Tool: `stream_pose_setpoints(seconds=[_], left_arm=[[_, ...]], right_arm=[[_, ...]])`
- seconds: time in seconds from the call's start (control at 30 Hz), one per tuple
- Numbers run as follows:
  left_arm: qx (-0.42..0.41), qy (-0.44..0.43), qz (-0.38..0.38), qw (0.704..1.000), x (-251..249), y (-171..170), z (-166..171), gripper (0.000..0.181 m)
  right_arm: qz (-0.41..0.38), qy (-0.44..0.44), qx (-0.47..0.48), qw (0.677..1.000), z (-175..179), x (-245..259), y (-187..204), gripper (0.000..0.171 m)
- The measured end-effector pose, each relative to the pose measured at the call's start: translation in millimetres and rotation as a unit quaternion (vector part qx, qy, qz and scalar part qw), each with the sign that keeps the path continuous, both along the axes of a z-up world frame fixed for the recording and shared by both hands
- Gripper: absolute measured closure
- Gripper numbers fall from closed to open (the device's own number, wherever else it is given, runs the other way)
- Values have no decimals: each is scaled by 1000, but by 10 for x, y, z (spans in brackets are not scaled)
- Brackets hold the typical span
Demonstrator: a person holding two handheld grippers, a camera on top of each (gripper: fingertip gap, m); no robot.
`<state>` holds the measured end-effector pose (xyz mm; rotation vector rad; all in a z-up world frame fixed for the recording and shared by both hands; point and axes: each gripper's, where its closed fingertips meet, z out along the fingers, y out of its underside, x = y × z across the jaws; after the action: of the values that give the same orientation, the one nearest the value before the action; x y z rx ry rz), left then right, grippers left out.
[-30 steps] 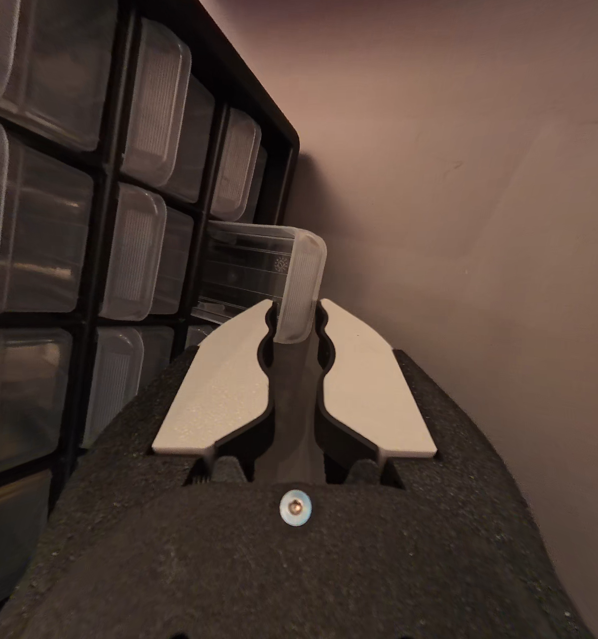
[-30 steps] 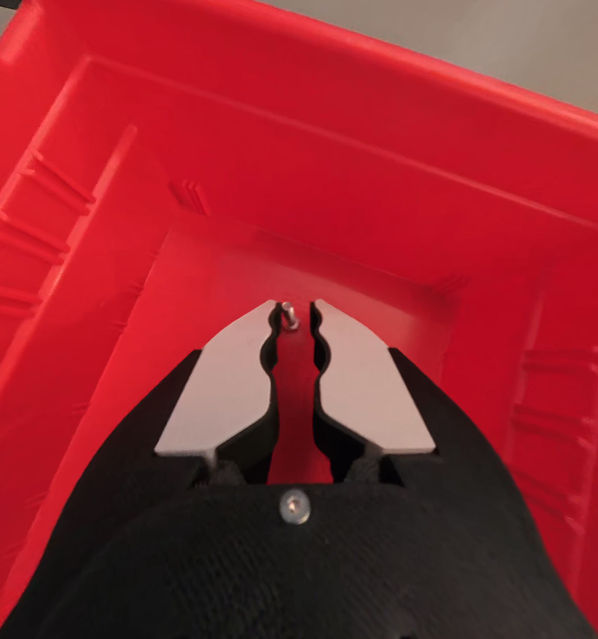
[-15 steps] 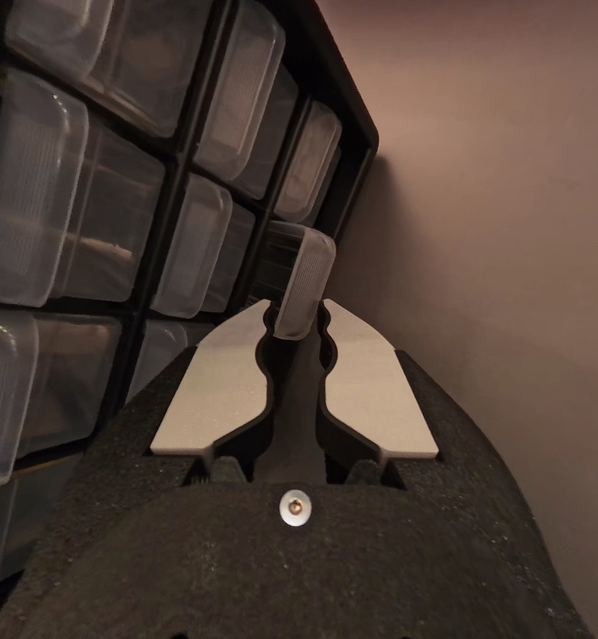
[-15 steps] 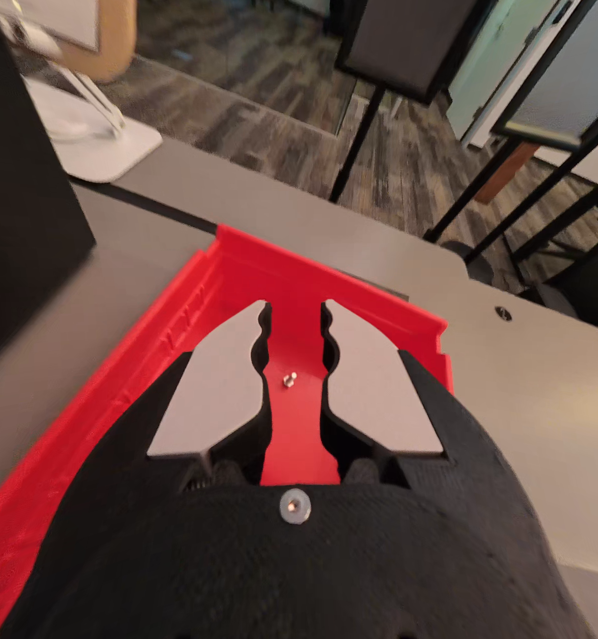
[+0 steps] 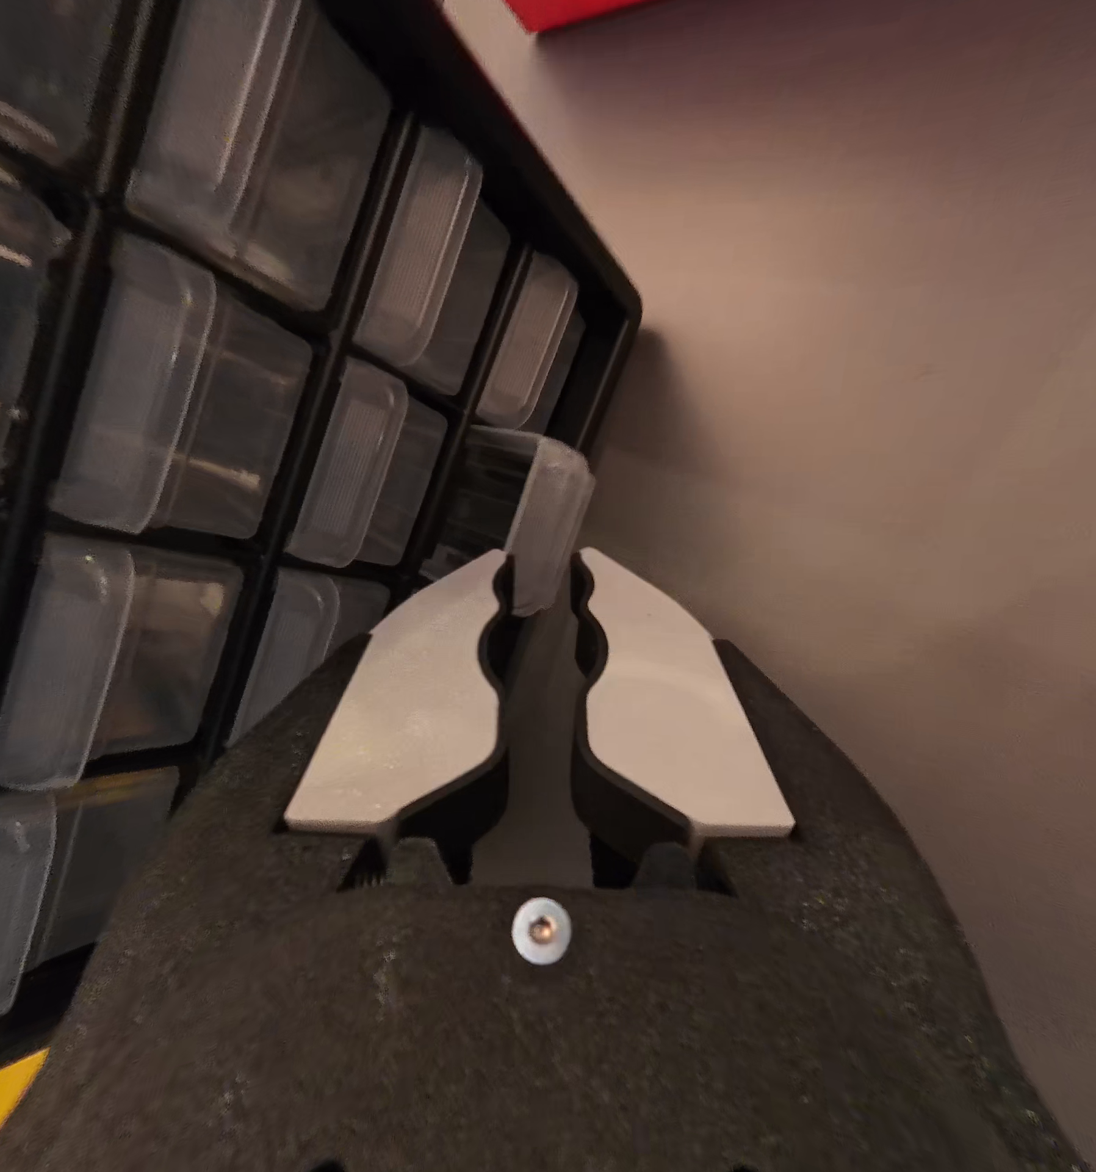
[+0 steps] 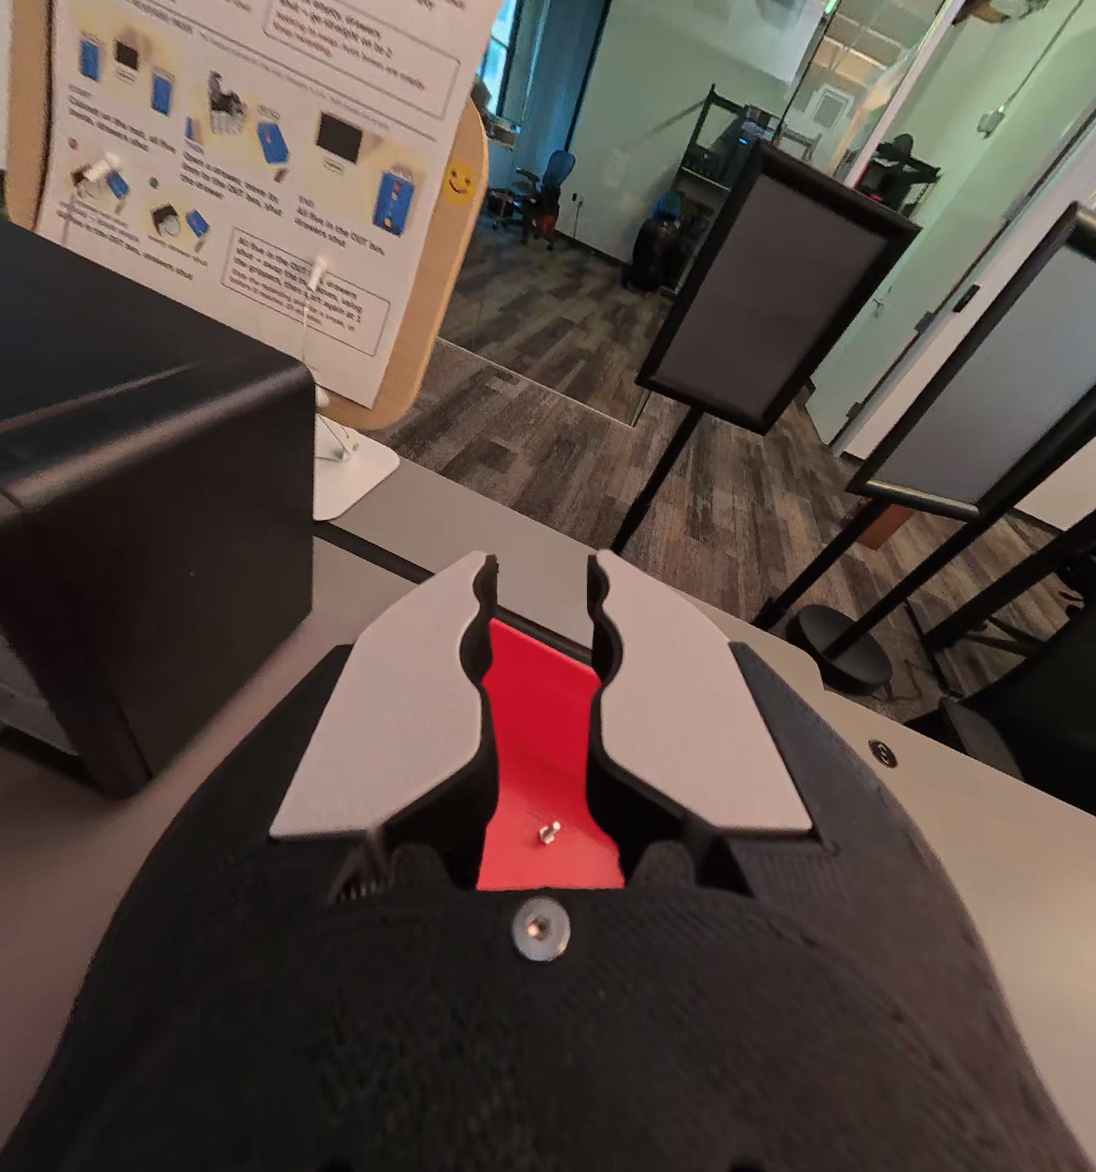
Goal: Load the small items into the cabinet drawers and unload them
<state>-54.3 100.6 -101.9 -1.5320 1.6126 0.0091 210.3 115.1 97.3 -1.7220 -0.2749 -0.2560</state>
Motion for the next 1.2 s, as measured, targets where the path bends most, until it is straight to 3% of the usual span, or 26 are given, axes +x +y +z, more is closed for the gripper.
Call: stream_pose_setpoints(seconds=[0.1, 0.33, 0.7, 0.8, 0.93, 1.07, 1.2], left_arm=[[13, -2, -17, 1000, 52, -68, -22, 178], [42, 17, 18, 999, 22, 108, -188, 176], [-17, -60, 45, 997, 173, 268, -122, 180], [1, -58, 40, 997, 165, 263, -114, 178], [46, -39, 48, 997, -3, 174, -62, 162], [48, -53, 86, 994, -303, 103, -29, 163], [89, -74, 152, 982, -564, 296, 49, 166]], right_arm=[[19, -2, 8, 1000, 20, -69, -58, 143], [27, 2, 5, 1000, -6, -15, -127, 143], [30, 2, -5, 1000, -74, 7, -97, 144], [27, -2, -13, 1000, -108, 32, -94, 144], [33, -1, -9, 999, -96, 18, -102, 144], [44, 5, -8, 999, -99, -11, -93, 144], [62, -2, -10, 998, -99, -112, -64, 144]])
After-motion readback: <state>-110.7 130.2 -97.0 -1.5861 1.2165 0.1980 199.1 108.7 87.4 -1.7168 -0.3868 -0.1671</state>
